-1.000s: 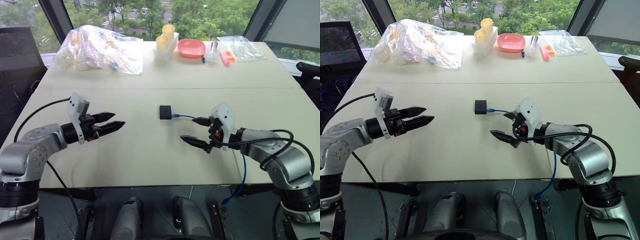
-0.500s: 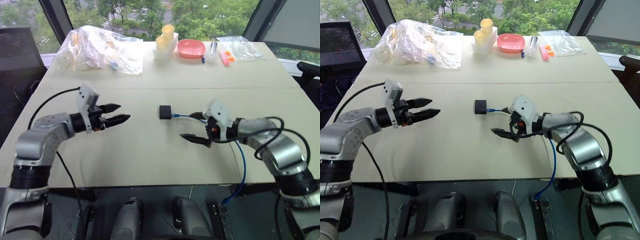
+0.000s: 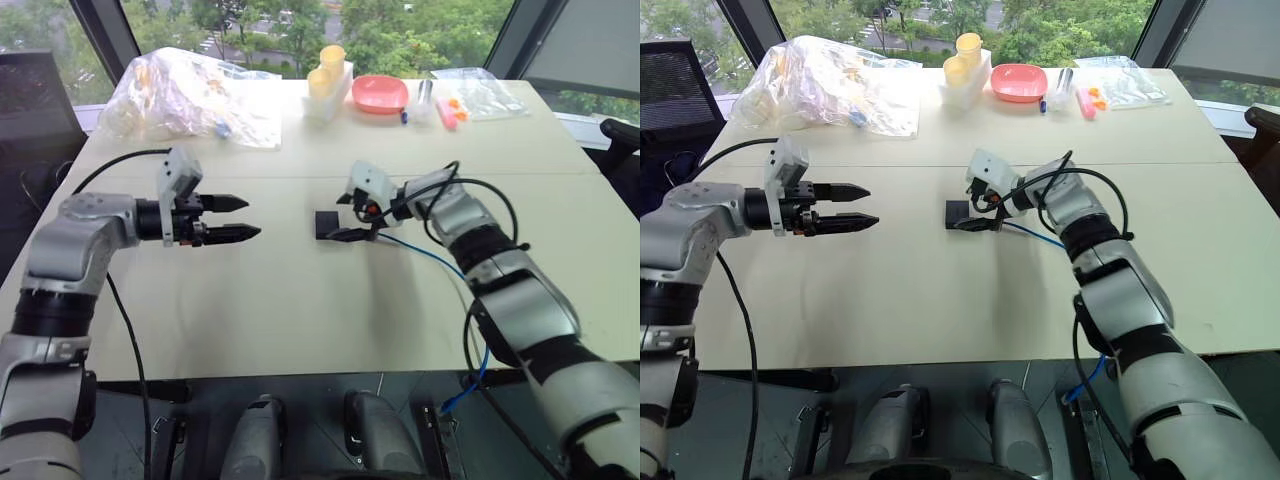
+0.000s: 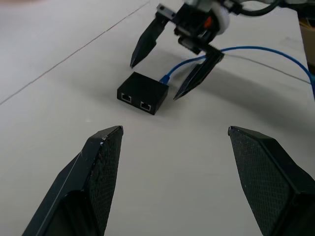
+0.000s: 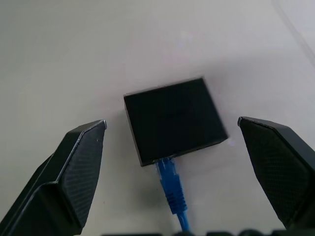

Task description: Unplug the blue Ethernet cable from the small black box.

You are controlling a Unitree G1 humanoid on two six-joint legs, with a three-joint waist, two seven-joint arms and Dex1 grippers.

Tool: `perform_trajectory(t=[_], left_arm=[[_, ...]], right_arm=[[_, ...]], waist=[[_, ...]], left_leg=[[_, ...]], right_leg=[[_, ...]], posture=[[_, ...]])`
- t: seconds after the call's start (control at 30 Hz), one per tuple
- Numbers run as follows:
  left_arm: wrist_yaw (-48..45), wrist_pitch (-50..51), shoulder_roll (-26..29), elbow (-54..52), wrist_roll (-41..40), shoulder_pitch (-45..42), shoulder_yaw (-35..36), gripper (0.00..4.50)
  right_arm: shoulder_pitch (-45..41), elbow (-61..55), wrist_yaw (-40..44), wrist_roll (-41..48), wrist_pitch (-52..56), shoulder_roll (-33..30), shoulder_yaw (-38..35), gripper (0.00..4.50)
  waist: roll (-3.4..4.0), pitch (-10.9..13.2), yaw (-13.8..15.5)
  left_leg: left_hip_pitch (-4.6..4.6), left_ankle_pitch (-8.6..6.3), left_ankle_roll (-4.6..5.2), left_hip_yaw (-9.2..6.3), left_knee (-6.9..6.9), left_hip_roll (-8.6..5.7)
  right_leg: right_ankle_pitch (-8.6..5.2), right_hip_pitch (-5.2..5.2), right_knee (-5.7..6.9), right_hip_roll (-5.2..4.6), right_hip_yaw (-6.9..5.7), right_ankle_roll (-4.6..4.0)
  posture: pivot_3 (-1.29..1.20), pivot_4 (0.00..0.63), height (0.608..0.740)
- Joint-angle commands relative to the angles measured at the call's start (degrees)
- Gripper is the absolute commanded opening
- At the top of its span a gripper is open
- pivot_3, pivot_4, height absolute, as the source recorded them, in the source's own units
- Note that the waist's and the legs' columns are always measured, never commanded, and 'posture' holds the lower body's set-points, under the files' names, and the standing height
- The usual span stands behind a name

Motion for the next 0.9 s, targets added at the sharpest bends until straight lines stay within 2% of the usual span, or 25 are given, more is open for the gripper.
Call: perform_trajectory(t=[0.03,0.23,0.43,0.53,0.77,0.8,0.9], left_arm=[[3.5,2.9,0.4,-7.8,-3.1,3.9,4.5,3.57],[9.6,6.8,1.3,-16.6,-5.9,13.2,11.6,3.57],[10.8,6.8,0.8,-16.8,-6.1,12.6,10.3,3.57],[10.5,5.6,0.4,-14.6,-5.1,10.9,8.8,3.58],[11.7,3.6,-2.2,-10.2,-3.2,7.1,6.0,3.58],[11.7,3.4,-2.3,-10.0,-3.1,6.9,5.9,3.58],[11.0,1.8,-2.3,-8.0,-1.9,6.4,5.3,3.58]], right_arm=[[-2.8,6.3,0.4,-3.2,-3.1,0.7,-1.2,4.50],[-3.5,9.1,1.0,-6.5,-5.6,0.5,-2.1,4.50],[-1.5,9.4,1.5,-10.8,-7.7,0.9,-1.1,4.50],[-0.8,9.4,1.7,-10.8,-7.7,2.3,-2.0,3.67],[-0.6,9.6,-2.7,-12.8,-8.0,4.5,-2.6,0.05],[-0.6,9.5,-3.0,-13.3,-8.3,4.4,-2.4,0.01],[0.0,7.0,-11.6,-24.1,-15.5,-0.1,6.5,0.01]], waist=[[0.00,0.0,0.1],[0.04,0.0,-0.2],[0.04,0.0,0.1],[0.03,0.0,0.0],[0.02,0.0,-1.4],[0.02,0.0,-1.5],[0.05,0.0,-1.4]], left_leg=[[0.00,0.00,0.00,-0.01,0.01,0.01],[0.45,0.04,-0.07,0.04,0.02,0.08],[0.69,0.07,-0.13,0.05,0.04,0.17],[0.81,0.07,-0.13,0.05,0.03,0.17],[1.18,0.15,-0.26,0.07,0.02,0.29],[1.19,0.15,-0.26,0.08,0.02,0.30],[1.21,0.15,-0.27,0.07,0.01,0.33]], right_leg=[[0.00,0.00,0.00,-0.01,0.00,0.00],[-0.10,0.25,0.08,0.04,0.08,-0.23],[-0.07,0.44,0.12,0.17,0.08,-0.33],[-0.07,0.56,0.11,0.17,0.08,-0.33],[0.08,0.86,0.09,0.29,0.08,-0.58],[0.08,0.86,0.10,0.29,0.08,-0.59],[0.08,0.86,0.12,0.31,0.08,-0.60]], posture=[[0.00,0.150,0.740],[0.00,0.150,0.740],[0.00,0.150,0.740],[0.00,0.150,0.740],[0.00,0.150,0.740],[0.00,0.150,0.740],[0.00,0.150,0.740]])
